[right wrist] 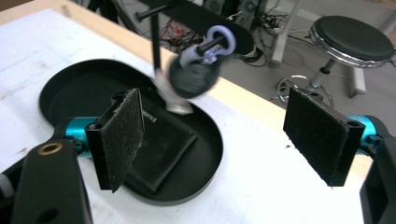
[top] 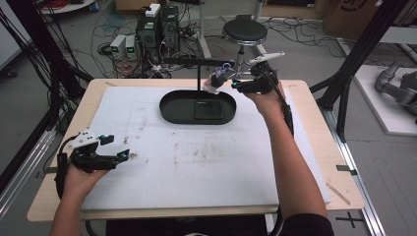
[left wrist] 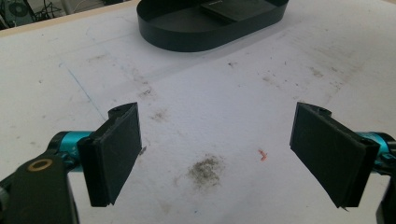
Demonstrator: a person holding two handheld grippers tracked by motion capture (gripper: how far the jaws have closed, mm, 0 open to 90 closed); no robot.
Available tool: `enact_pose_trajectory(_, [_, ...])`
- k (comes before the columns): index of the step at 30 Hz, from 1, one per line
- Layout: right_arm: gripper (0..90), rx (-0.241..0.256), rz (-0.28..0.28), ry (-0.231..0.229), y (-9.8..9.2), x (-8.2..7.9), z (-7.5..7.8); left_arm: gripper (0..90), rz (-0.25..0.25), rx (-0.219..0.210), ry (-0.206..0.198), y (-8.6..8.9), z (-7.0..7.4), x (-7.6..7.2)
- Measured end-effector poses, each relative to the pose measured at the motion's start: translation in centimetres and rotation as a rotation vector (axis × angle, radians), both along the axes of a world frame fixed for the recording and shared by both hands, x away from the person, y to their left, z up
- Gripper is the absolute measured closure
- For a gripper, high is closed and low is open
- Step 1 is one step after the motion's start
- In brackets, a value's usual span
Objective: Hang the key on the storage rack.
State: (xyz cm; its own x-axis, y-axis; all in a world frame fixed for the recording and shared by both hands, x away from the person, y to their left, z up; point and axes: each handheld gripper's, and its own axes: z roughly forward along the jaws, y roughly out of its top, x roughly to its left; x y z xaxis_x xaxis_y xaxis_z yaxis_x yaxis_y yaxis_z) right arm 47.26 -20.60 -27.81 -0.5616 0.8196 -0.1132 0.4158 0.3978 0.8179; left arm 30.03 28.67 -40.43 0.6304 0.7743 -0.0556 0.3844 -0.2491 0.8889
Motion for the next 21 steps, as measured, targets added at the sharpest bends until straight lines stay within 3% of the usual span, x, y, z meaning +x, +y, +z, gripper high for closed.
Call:
enact_pose_trajectory(3, [21.2, 0.021, 0.037, -0.059, -0.3, -1.1, -0.5, 16.6, -0.007, -0.001, -0.004, -0.2, 0.1, 0.2])
enact_pose_trajectory(7, [21.2, 0.023, 0.057, -0.045, -1.2, -2.4, -2.0, 16.6, -0.012, 0.001, -0.004, -0.6, 0.1, 0.6])
enact_pose_trajectory(9, [21.2, 0.017, 0.057, -0.018, -1.8, -3.0, -2.7, 16.6, -0.019, -0.001, -0.004, -0.8, 0.1, 0.9])
enact_pose_trajectory(10, [21.2, 0.027, 0.063, -0.03, -2.1, -3.5, -3.1, 16.6, -0.021, 0.002, -0.004, -0.9, 0.1, 1.0])
enact_pose_trajectory(12, [21.2, 0.021, 0.061, 0.003, -2.8, -4.3, -3.6, 16.6, -0.024, 0.0, -0.007, -1.2, 0.1, 1.2])
enact_pose_trajectory(14, [21.2, 0.043, 0.074, -0.036, -3.4, -5.2, -4.1, 16.6, -0.028, 0.006, -0.007, -1.4, 0.1, 1.5])
enact_pose_trajectory(21, [21.2, 0.069, 0.065, -0.024, -6.0, -7.7, -5.9, 16.6, -0.044, 0.004, -0.013, -2.3, -0.1, 2.2])
